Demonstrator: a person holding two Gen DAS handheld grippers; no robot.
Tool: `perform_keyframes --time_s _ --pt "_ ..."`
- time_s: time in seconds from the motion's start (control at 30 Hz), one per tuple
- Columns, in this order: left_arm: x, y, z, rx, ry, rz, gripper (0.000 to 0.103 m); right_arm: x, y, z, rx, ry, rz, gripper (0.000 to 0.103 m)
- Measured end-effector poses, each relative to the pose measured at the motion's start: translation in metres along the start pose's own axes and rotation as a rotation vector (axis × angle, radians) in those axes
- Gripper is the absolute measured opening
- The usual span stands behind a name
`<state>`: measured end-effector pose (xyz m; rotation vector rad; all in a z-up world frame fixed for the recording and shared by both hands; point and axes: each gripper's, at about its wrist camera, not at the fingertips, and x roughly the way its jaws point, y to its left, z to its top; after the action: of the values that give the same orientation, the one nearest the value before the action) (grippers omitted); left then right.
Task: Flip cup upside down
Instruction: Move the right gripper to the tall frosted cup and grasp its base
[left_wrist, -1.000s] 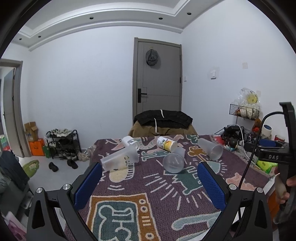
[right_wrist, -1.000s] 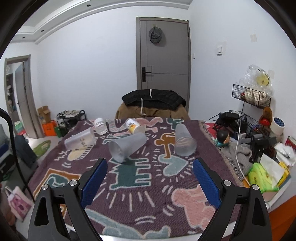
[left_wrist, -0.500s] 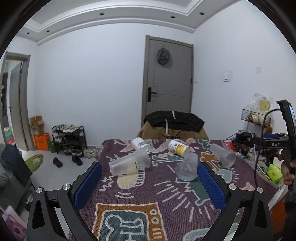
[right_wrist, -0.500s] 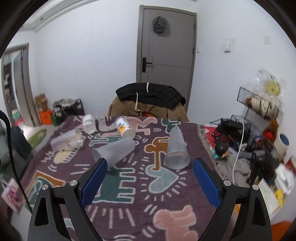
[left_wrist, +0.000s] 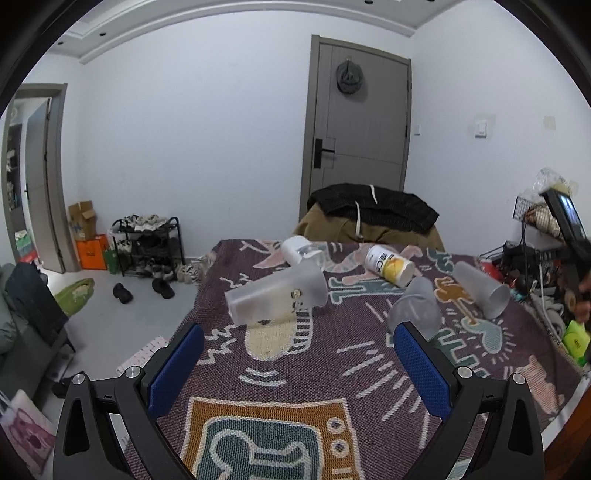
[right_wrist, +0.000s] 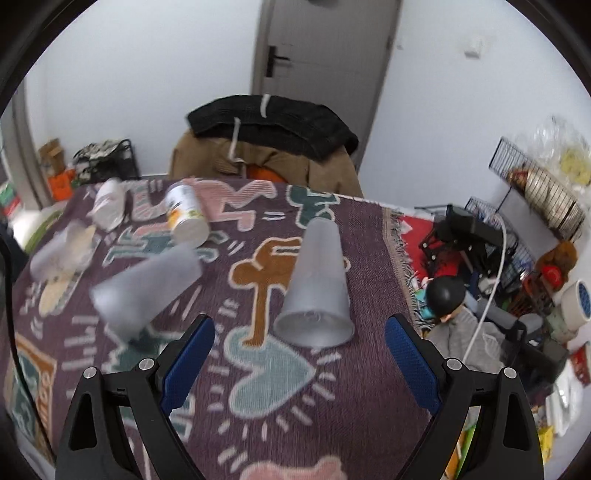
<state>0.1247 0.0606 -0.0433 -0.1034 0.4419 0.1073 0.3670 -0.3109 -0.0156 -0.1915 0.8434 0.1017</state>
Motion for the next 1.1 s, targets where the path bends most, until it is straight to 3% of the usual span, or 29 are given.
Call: perform_keyframes --time_s 0.1,0.4,0.47,0.93,1.03,1.1 --pt "0.015 -0.003 0.0 0.002 0.01 0.005 0.103 0.021 0.001 0.012 -0.025 0.029 -0.031 0.094" --pt "0.059 -0.02 0.006 0.065 0.058 0.012 0.103 0.094 -0.004 0.02 0.02 0.176 0.033 0.094" --pt "0.067 -0.02 0.01 0.057 0.07 0.001 0.103 0.107 -0.004 0.022 0.016 0.198 0.008 0.094" --pt "0.104 -0.011 0.031 0.03 0.1 0.039 0.103 0.165 -0.016 0.026 0.033 0.371 0.013 0.093" --pt "0.104 -0.012 0.03 0.049 0.108 0.034 0.103 0.175 -0.021 0.02 0.066 0.42 0.021 0.076" --pt "0.099 -0.014 0.03 0.065 0.105 0.03 0.103 0.175 -0.02 0.02 0.072 0.407 0.028 0.076"
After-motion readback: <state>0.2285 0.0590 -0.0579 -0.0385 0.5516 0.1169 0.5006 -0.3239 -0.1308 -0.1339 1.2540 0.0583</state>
